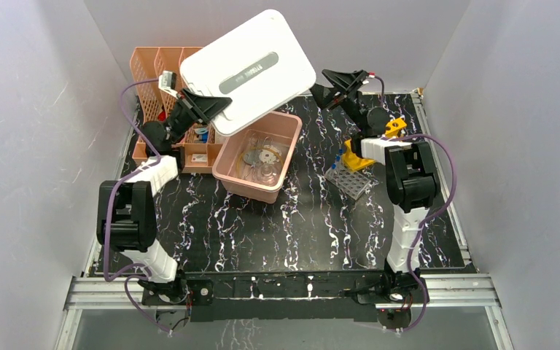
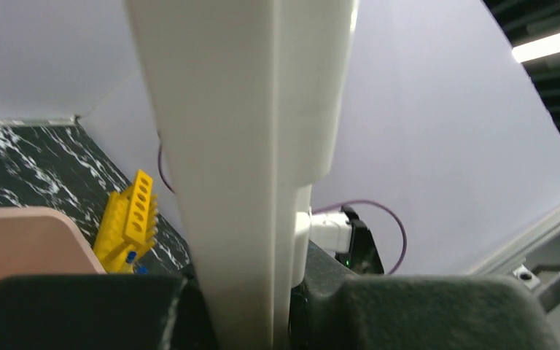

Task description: Organize the chemistry lab equipment

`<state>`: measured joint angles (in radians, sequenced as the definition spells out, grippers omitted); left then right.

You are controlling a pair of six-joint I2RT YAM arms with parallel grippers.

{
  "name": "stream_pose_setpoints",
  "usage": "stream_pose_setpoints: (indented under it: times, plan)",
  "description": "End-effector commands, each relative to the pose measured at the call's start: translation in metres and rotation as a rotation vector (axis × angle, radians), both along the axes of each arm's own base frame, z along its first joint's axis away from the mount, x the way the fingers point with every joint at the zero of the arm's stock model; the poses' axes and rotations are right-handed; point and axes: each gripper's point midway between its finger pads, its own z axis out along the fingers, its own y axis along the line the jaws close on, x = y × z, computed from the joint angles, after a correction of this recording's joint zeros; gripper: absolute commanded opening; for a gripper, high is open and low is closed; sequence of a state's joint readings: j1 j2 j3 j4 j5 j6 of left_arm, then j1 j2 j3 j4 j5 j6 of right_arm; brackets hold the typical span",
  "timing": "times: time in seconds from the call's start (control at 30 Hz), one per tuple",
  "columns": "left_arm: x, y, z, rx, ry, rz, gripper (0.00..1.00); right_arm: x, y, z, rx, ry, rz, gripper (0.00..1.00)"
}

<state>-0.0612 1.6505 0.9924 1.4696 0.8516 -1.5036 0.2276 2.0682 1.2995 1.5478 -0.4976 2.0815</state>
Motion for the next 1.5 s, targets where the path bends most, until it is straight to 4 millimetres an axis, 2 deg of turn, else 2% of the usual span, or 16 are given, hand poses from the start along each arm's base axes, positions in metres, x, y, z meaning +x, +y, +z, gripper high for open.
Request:
stream_pose_setpoints:
  times: [0.0, 0.1, 0.2, 0.3, 0.43, 0.53, 0.57, 0.6, 0.63, 0.77, 0.83, 0.9, 1.03, 1.17, 1.3, 1.47]
  plan:
    - [-0.021, 0.039, 0.073, -0.102, -0.352, 0.108, 0.00, -0.041, -0.026, 0.030, 0.001, -0.311, -0.058, 0.81]
    - [-0.014, 0.051, 0.079, -0.122, -0.349, 0.135, 0.00, -0.039, -0.041, 0.023, -0.061, -0.345, -0.128, 0.80]
    - [-0.012, 0.053, 0.077, -0.124, -0.343, 0.140, 0.00, -0.030, -0.057, 0.010, -0.121, -0.329, -0.185, 0.80]
    - [-0.012, 0.053, 0.071, -0.115, -0.332, 0.143, 0.00, -0.027, -0.061, 0.003, -0.212, -0.341, -0.192, 0.80]
    - [-0.014, 0.050, 0.061, -0.095, -0.315, 0.136, 0.00, -0.013, -0.044, -0.003, -0.560, -0.419, -0.236, 0.79]
    - [-0.015, 0.050, 0.060, -0.088, -0.319, 0.138, 0.00, 0.006, -0.048, -0.003, -0.939, -0.448, -0.366, 0.77]
    - [-0.016, 0.050, 0.060, -0.088, -0.320, 0.138, 0.00, 0.016, -0.055, -0.007, -1.097, -0.427, -0.439, 0.76]
    - [-0.015, 0.050, 0.060, -0.089, -0.318, 0.137, 0.00, 0.029, -0.071, -0.014, -1.270, -0.367, -0.545, 0.74]
    - [-0.015, 0.050, 0.060, -0.089, -0.316, 0.136, 0.00, 0.031, -0.081, -0.020, -1.392, -0.326, -0.584, 0.74]
    - [-0.012, 0.050, 0.051, -0.088, -0.289, 0.136, 0.00, 0.032, -0.119, -0.042, -1.619, -0.150, -0.647, 0.71]
    - [-0.009, 0.050, 0.044, -0.086, -0.267, 0.134, 0.00, 0.029, -0.131, -0.060, -1.677, -0.069, -0.654, 0.70]
    - [-0.008, 0.049, 0.038, -0.084, -0.249, 0.127, 0.00, 0.021, -0.143, -0.081, -1.737, 0.009, -0.659, 0.63]
    - [-0.009, 0.047, 0.033, -0.074, -0.234, 0.112, 0.00, -0.006, -0.162, -0.121, -1.897, 0.108, -0.663, 0.31]
    - [-0.007, 0.046, 0.030, -0.079, -0.216, 0.107, 0.00, -0.035, -0.179, -0.143, -1.953, 0.198, -0.680, 0.00]
    - [-0.005, 0.042, 0.026, -0.083, -0.199, 0.089, 0.00, -0.069, -0.192, -0.177, -1.977, 0.306, -0.659, 0.00]
    - [-0.003, 0.041, 0.022, -0.085, -0.187, 0.088, 0.00, -0.093, -0.196, -0.196, -1.969, 0.327, -0.645, 0.00]
